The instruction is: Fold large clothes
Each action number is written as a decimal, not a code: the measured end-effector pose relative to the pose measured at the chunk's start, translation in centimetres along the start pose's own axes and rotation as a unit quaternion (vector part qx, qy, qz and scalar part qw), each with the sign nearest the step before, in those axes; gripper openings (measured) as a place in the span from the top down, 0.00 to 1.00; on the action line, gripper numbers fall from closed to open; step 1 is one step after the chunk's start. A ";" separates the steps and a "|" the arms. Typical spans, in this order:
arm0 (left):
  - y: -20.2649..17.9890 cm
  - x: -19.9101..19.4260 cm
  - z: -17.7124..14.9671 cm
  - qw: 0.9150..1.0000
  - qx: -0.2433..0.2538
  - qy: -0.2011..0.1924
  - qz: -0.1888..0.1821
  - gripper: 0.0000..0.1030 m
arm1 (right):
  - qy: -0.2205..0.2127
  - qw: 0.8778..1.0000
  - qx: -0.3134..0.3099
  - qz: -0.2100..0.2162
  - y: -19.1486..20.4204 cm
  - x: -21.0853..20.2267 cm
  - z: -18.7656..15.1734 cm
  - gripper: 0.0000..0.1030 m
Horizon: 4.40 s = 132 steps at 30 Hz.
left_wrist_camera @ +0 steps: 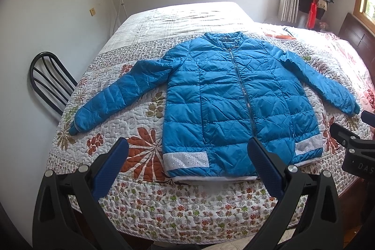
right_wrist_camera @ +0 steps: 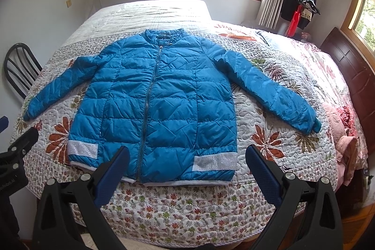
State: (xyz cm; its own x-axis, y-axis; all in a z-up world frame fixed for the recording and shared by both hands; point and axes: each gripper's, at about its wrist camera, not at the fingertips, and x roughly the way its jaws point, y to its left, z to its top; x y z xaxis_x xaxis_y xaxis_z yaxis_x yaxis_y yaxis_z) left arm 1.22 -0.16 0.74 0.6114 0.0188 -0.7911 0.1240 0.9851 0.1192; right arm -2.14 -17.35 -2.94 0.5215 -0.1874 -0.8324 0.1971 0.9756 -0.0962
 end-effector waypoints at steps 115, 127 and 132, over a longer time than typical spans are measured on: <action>-20.2 33.6 17.2 0.965 -0.007 0.161 -0.205 0.07 | 0.110 0.974 0.163 0.113 -25.0 27.9 13.2 0.48; -24.2 33.2 16.5 0.966 0.016 0.164 -0.198 0.08 | 0.128 0.972 0.168 0.107 -24.8 31.2 11.6 0.48; -24.7 34.7 16.6 0.963 0.009 0.180 -0.199 0.07 | 0.125 0.975 0.156 0.099 -24.3 31.4 11.8 0.47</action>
State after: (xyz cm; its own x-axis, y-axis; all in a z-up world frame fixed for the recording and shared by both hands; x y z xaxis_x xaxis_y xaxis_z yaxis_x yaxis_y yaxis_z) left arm 32.31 -26.69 -19.69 0.2019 -0.2983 -0.9329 0.3084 0.9234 -0.2286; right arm 19.21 -48.24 -20.28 0.3636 0.0730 -0.9287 0.3759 0.9007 0.2179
